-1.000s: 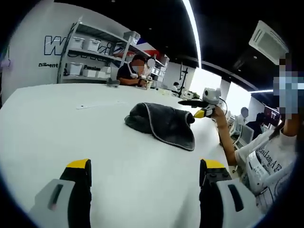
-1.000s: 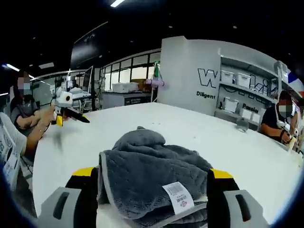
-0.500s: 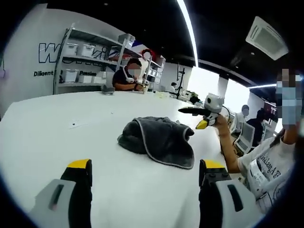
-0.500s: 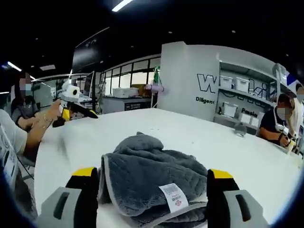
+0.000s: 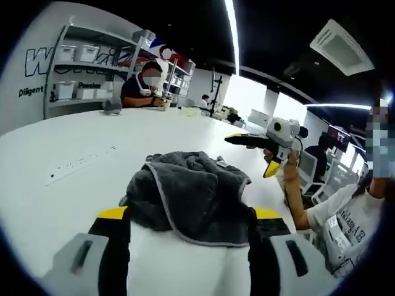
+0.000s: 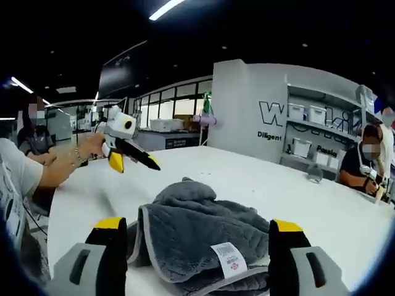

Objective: Fold the towel on the table until its edges align and the towel forms a compact rectangular stack.

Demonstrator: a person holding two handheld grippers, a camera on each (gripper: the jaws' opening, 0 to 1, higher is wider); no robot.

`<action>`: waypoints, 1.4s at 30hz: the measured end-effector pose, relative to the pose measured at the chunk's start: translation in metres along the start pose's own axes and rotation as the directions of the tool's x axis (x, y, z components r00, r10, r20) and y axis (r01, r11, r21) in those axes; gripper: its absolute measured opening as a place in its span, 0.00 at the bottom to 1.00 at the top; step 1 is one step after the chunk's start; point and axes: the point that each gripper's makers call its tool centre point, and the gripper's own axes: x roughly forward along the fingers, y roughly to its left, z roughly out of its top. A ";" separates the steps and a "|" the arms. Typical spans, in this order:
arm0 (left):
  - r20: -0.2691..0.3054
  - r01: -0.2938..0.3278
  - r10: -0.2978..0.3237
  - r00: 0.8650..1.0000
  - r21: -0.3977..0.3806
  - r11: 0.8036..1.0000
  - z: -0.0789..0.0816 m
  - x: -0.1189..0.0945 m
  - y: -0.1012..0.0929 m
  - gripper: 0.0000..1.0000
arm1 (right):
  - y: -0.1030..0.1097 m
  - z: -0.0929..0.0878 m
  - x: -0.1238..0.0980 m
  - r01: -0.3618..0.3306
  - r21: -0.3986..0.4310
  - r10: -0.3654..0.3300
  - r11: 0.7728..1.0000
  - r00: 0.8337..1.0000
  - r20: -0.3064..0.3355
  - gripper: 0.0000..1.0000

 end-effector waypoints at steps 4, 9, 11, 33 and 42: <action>-0.033 0.019 -0.018 0.999 0.004 1.000 -0.004 0.015 0.003 0.74 | 0.006 -0.001 0.002 -0.013 -0.013 0.013 1.000 1.000 -0.011 0.99; -0.038 0.025 -0.025 0.999 -0.014 1.000 -0.010 0.034 0.008 0.57 | 0.007 0.002 0.000 -0.021 -0.018 0.021 1.000 1.000 0.002 0.99; -0.038 0.028 -0.030 0.999 -0.033 0.999 -0.012 0.041 0.012 0.47 | 0.007 0.002 0.000 -0.024 -0.016 0.024 1.000 1.000 0.003 0.99; 0.122 0.020 -0.020 0.992 0.001 1.000 0.028 0.042 -0.008 0.06 | 0.011 0.003 -0.003 -0.043 -0.014 0.044 0.999 0.999 0.014 0.98; 0.232 -0.032 0.018 0.973 0.055 0.998 0.081 0.012 -0.011 0.06 | 0.011 0.003 -0.003 -0.059 0.006 0.059 0.998 0.998 0.021 0.98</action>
